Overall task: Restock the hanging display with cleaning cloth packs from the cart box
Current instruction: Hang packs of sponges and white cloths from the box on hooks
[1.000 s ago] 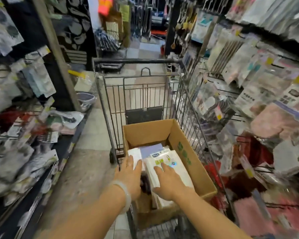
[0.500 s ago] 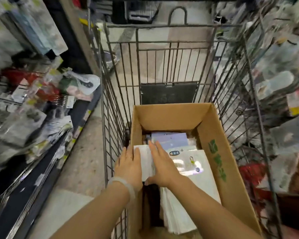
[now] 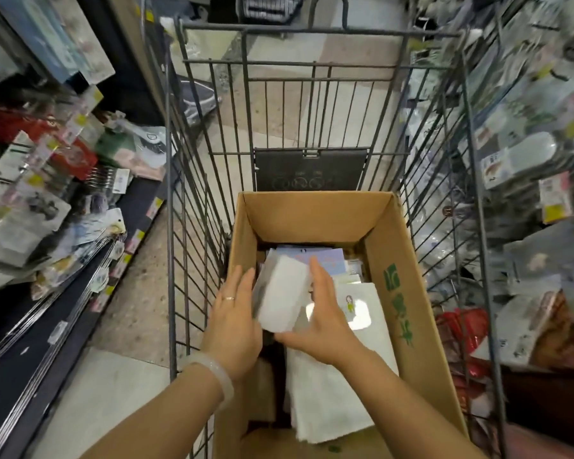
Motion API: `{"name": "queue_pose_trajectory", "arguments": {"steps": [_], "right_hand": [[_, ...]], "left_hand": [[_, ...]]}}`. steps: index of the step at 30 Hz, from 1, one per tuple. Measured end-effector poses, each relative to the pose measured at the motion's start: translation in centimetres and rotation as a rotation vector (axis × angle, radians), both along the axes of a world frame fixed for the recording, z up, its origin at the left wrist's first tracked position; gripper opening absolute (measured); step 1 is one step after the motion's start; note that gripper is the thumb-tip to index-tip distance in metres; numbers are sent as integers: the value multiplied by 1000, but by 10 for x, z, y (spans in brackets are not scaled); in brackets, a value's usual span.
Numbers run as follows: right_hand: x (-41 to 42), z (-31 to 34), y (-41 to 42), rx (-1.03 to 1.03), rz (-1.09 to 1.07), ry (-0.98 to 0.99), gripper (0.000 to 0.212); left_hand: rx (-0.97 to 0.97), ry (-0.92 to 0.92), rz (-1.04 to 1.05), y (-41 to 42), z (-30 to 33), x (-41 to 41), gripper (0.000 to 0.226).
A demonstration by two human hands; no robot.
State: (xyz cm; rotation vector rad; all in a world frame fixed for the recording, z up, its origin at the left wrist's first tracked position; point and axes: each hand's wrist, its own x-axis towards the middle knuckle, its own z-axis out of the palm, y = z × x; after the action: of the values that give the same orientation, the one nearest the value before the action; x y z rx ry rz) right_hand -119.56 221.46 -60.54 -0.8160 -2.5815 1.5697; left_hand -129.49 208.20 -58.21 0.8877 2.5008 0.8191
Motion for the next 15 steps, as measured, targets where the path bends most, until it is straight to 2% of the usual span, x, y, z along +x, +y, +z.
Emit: {"name": "queue_pose_trajectory", "arguments": {"steps": [2, 3, 6, 9, 12, 14, 15], "right_hand": [[31, 1, 11, -79, -160, 33, 124], [47, 2, 16, -106, -195, 7, 125], [90, -1, 24, -78, -132, -201, 120], [110, -9, 29, -6, -97, -294, 82], [107, -14, 35, 11, -252, -286, 37], [93, -14, 39, -56, -411, -238, 23], [84, -13, 41, -90, -450, -213, 27]], "left_hand": [[140, -111, 0, 12, 1, 6, 50], [116, -145, -78, 18, -1, 12, 42], [-171, -272, -299, 31, -24, 39, 50], [-262, -172, -343, 39, -44, 52, 44], [-258, -36, -344, 46, -47, 52, 38], [-200, -11, -231, 50, -47, 50, 50], [-171, -57, -122, 52, -48, 50, 65]]}}
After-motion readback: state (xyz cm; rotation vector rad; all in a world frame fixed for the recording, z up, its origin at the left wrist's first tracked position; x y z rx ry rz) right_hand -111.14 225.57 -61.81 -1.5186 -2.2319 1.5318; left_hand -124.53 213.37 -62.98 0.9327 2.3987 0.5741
